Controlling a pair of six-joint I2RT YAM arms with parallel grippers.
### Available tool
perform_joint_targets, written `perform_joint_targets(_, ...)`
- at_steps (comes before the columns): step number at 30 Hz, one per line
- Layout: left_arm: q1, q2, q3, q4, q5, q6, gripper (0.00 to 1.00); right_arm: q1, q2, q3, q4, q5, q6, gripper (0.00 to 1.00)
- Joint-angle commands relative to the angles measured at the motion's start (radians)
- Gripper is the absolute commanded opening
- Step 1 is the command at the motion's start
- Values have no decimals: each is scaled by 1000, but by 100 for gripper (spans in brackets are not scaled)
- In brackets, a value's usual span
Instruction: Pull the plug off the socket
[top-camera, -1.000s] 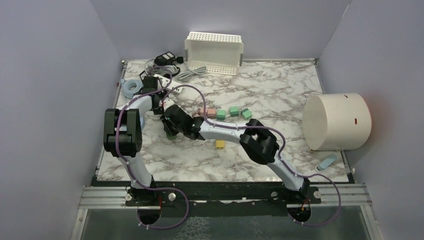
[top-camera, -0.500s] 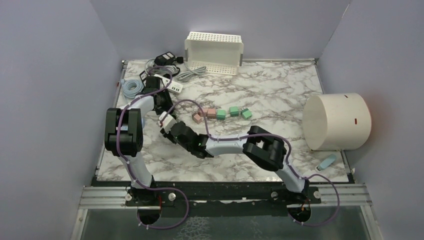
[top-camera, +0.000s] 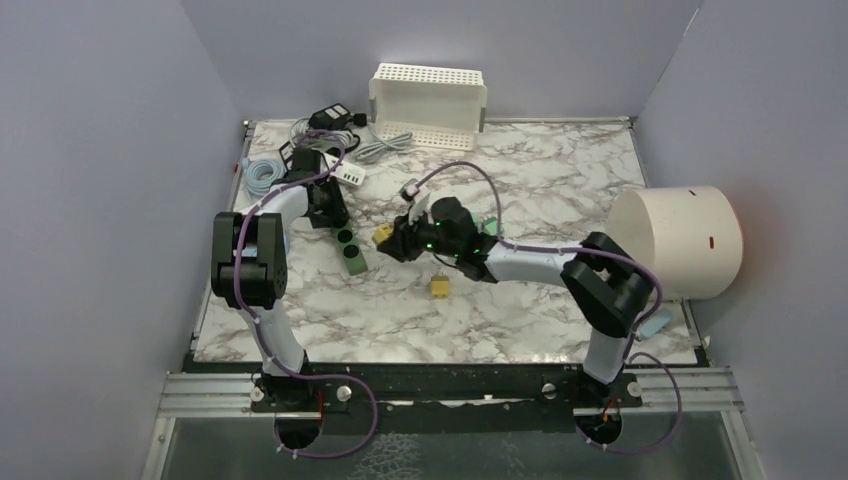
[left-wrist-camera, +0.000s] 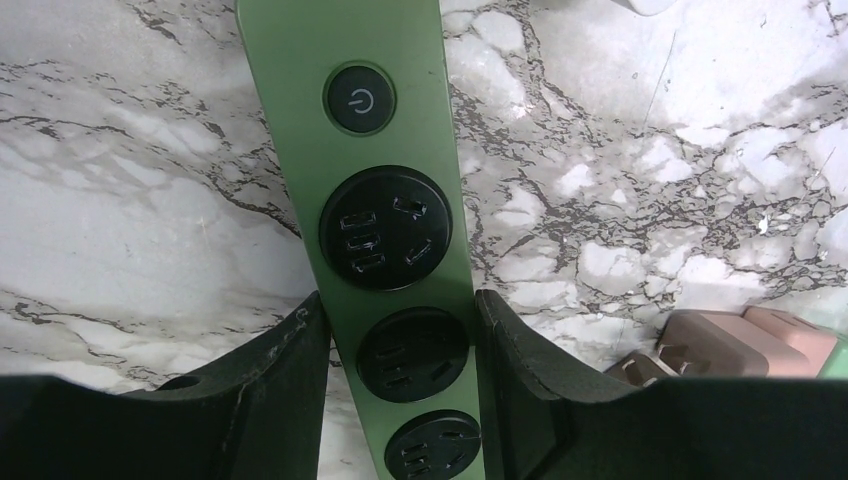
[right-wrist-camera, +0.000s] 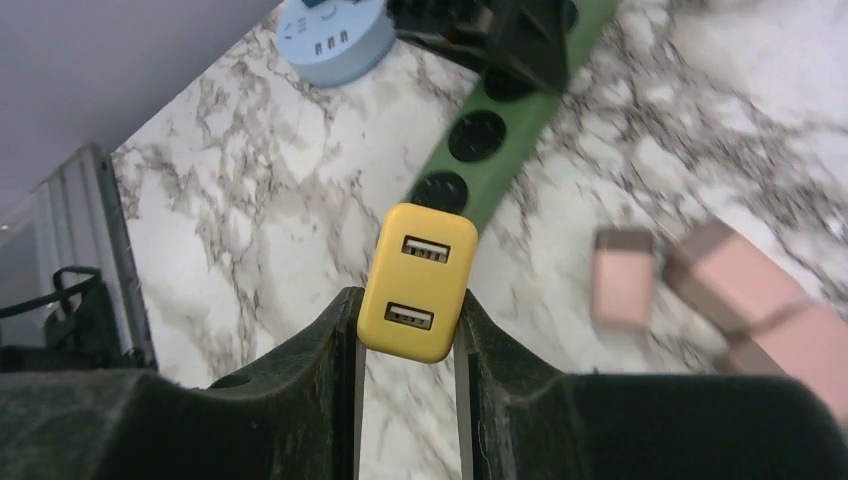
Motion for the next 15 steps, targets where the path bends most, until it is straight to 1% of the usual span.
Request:
perform_joint_targets(1,45,113,46,-47,-85,90,0,-150,-124,-148,-22,-325,121,1)
perform_joint_targets(5,51,147,138,-56,-86,106,0,-251,-260,-301,-100,-393,126,1)
perform_joint_targets(8,53,196,243,-72,-84,108,0,-305,-354,-396,-162,-368,123,1)
perform_joint_targets(10,54,226,300,-83,-80,107,0,-314,-380,-429,-224,-336,116,2)
perform_joint_targets(13,56,253,357,-92,-65,106,0,-316,-374,-454,-317,-302,130,6)
perform_joint_targets(14,57,256,367,-94,-54,108,2,-317,-373,-453,-344,-282,130,9)
perform_joint_targets(15,58,253,373,-96,-44,111,12,-319,-376,-445,-378,-257,128,12)
